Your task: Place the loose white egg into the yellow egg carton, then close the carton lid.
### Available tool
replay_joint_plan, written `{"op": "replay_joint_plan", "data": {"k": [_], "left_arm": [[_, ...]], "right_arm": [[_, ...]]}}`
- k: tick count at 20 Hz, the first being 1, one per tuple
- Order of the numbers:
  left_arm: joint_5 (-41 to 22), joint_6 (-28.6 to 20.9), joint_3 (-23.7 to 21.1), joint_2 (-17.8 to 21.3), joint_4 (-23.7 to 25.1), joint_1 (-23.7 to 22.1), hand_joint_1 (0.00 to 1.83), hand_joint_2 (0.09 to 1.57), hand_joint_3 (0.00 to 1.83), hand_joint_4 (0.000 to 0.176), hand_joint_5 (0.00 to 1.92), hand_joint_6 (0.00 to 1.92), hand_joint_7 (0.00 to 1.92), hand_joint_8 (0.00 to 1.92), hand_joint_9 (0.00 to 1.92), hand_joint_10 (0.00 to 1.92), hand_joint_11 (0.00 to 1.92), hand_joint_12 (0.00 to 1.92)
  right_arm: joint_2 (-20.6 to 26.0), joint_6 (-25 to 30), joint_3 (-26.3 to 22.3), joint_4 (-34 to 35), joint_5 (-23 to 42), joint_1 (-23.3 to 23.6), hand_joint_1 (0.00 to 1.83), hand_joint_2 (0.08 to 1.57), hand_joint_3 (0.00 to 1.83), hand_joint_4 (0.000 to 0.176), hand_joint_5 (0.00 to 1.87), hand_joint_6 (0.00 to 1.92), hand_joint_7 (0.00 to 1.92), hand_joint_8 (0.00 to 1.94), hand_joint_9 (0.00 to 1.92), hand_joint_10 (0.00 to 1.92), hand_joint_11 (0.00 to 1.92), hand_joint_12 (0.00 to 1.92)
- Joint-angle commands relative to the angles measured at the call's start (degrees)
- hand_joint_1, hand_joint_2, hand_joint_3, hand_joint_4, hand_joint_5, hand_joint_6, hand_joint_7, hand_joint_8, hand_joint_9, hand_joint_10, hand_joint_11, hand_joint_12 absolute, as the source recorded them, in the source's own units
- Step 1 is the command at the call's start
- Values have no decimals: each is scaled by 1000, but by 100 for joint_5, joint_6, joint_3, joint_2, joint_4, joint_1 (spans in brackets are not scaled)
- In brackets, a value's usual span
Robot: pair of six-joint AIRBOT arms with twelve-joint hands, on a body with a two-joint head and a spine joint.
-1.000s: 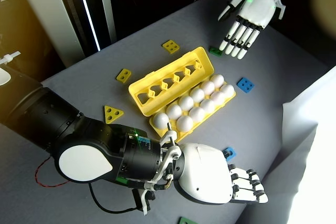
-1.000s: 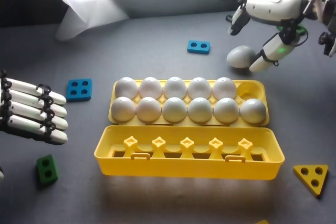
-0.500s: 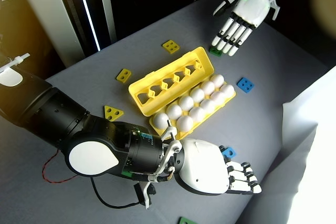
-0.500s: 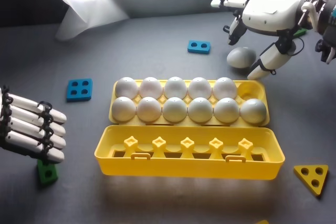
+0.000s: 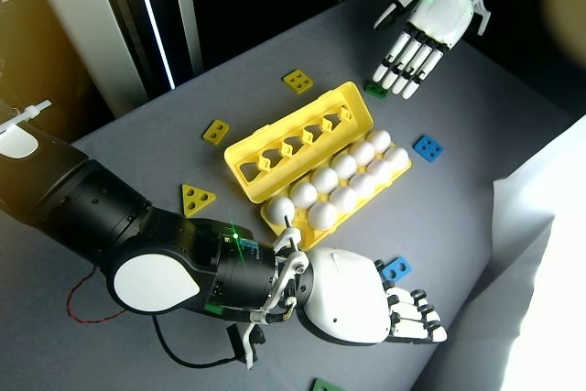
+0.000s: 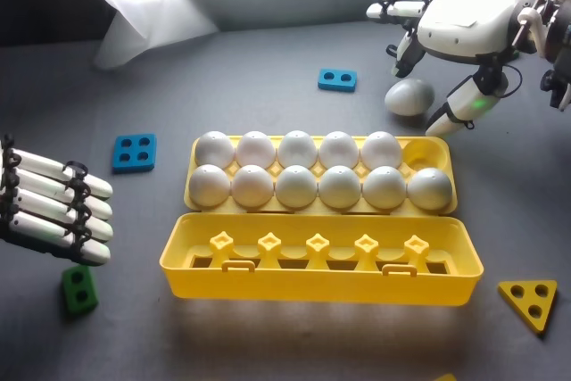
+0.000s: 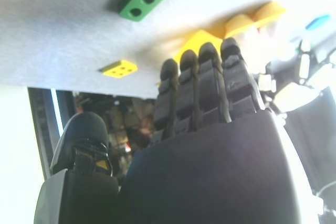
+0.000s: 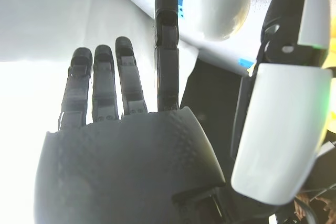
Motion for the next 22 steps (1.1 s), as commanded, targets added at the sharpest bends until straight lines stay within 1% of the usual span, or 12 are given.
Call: {"op": "replay_joint_plan", "data": {"k": [1, 2, 4, 6, 8, 10, 11, 15, 16, 19, 20, 22], "left_arm": [[-288, -20, 51, 64, -376, -28, 0, 1314, 0, 0, 169, 8, 158, 8, 105, 10, 27, 14], [-290, -23, 48, 64, -376, -34, 0, 1318, 0, 0, 174, 8, 160, 7, 105, 8, 15, 9], [-293, -28, 47, 67, -376, -36, 0, 1315, 0, 0, 191, 15, 179, 16, 126, 16, 42, 19], [-293, -29, 49, 67, -376, -36, 0, 1320, 1, 0, 170, 3, 156, 3, 106, 5, 16, 10], [-293, -29, 49, 67, -376, -41, 0, 1314, 0, 0, 176, 4, 165, 6, 122, 10, 34, 20], [-293, -29, 49, 67, -376, -41, 0, 1313, 0, 0, 175, 3, 163, 4, 124, 9, 34, 21], [-293, -29, 48, 67, -375, -41, 0, 1315, 0, 0, 166, 0, 160, 2, 121, 7, 27, 19], [-293, -31, 40, 65, -351, -45, 0, 1311, 0, 0, 183, 11, 180, 12, 135, 13, 41, 20], [-293, -33, 39, 63, -347, -46, 0, 1313, 0, 0, 171, 4, 168, 5, 122, 6, 37, 19], [-294, -37, 38, 63, -330, -45, 0, 1306, 0, 0, 135, 10, 131, 10, 85, 10, 8, 4], [-294, -37, 33, 63, -314, -45, 0, 1303, 0, 0, 143, 12, 141, 13, 96, 14, 20, 9], [-294, -37, 16, 64, -253, -48, 0, 1309, 0, 0, 145, 10, 146, 12, 99, 12, 23, 11]], "right_arm": [[70, -23, 49, 209, 486, 27, 698, 751, 7, 129, 859, 2, 73, 0, 0, 0, 0, 0], [67, -23, 49, 209, 490, 35, 722, 742, 2, 121, 879, 9, 88, 6, 0, 0, 0, 0], [52, -24, 51, 209, 492, 51, 713, 736, 0, 131, 892, 11, 96, 7, 0, 0, 0, 0], [41, -24, 50, 209, 491, 66, 739, 735, 0, 128, 894, 11, 87, 1, 0, 0, 0, 0], [29, -24, 49, 209, 491, 85, 700, 746, 4, 145, 875, 1, 66, 0, 0, 0, 0, 0], [19, -23, 49, 209, 490, 91, 744, 730, 0, 124, 905, 12, 114, 17, 0, 0, 0, 0], [16, -23, 48, 209, 487, 89, 725, 746, 4, 131, 888, 3, 99, 8, 0, 0, 0, 0], [-3, -22, 47, 210, 479, 73, 722, 761, 8, 132, 852, 4, 92, 3, 0, 0, 0, 0], [-11, -22, 47, 210, 479, 74, 745, 763, 8, 124, 872, 12, 104, 7, 0, 0, 0, 0], [-20, -22, 47, 210, 479, 78, 781, 794, 17, 115, 882, 12, 123, 11, 0, 0, 0, 0], [-20, -22, 46, 210, 479, 77, 792, 826, 11, 123, 901, 10, 150, 5, 0, 0, 0, 0], [-24, -22, 45, 210, 481, 76, 854, 847, 5, 108, 983, 18, 235, 8, 7, 1, 0, 0]]}}
